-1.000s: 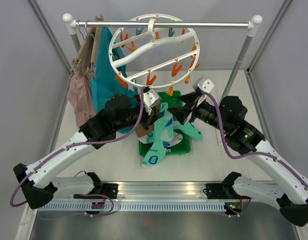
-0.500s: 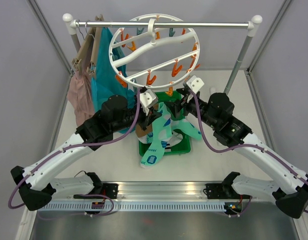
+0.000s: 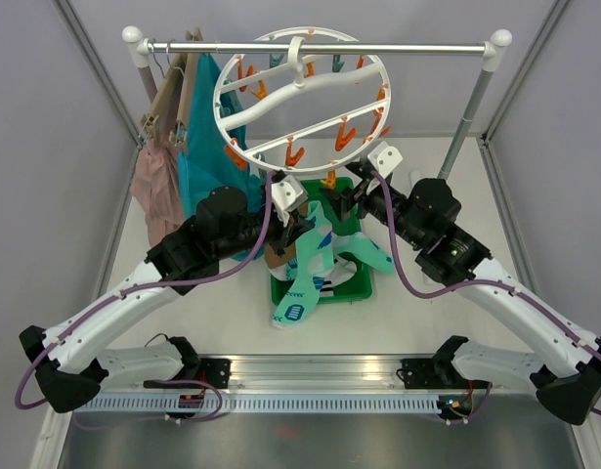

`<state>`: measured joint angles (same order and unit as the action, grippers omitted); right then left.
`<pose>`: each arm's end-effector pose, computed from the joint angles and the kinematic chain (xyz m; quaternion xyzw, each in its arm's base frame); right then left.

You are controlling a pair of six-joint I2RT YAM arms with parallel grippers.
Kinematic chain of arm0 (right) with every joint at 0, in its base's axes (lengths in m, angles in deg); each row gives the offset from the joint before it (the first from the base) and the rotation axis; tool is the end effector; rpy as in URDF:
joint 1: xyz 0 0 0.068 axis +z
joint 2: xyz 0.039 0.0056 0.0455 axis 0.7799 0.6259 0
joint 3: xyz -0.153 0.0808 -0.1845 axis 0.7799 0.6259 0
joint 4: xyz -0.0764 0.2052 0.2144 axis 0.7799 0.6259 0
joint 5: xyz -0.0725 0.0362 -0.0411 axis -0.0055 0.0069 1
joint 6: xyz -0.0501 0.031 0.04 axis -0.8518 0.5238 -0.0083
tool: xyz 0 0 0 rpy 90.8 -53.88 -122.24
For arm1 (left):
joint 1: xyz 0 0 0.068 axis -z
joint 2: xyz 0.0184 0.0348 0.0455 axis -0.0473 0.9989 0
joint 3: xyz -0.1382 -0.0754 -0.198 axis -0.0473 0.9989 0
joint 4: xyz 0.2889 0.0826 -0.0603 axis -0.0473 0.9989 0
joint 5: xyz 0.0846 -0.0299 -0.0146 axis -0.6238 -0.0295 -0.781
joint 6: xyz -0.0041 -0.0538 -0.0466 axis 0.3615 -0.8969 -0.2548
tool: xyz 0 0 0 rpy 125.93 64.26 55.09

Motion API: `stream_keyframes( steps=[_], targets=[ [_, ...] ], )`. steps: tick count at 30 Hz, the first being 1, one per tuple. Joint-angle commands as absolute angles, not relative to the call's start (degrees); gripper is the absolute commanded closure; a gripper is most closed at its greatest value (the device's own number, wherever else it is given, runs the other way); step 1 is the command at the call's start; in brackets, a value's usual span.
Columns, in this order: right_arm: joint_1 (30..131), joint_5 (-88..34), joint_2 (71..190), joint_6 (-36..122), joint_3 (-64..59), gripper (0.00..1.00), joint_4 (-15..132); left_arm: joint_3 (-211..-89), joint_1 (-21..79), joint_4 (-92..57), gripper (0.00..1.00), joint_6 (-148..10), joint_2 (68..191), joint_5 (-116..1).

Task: Clip the socks to the hanger
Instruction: Open the clamp at the hanger.

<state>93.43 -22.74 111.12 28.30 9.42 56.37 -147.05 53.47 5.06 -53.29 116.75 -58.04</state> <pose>0.2406 0.2224 0.4064 -0.3079 0.6115 0.2318 0.6911 0.1952 -0.2516 0.3939 0.3989 0.6751 -0.2940 0.5465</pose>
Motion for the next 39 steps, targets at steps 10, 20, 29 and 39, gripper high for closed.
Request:
stream_keyframes(
  steps=[10,20,29,39],
  targets=[
    [93.6,-25.6,112.4,30.1,7.7,0.23,48.8,-148.4,53.6,4.3,0.98,-51.7,116.1,-57.4],
    [93.6,-27.1,113.3,32.8,7.7,0.33,47.1,-148.3,53.6,3.8,0.98,-51.7,116.4,-57.3],
    [93.6,-27.3,113.8,34.4,6.5,0.55,48.2,-148.5,53.6,3.2,0.98,-51.2,117.0,-57.6],
    [93.6,-26.1,114.1,40.1,4.5,0.88,51.2,-148.6,53.6,1.5,0.98,-50.6,117.5,-58.5]
  ],
)
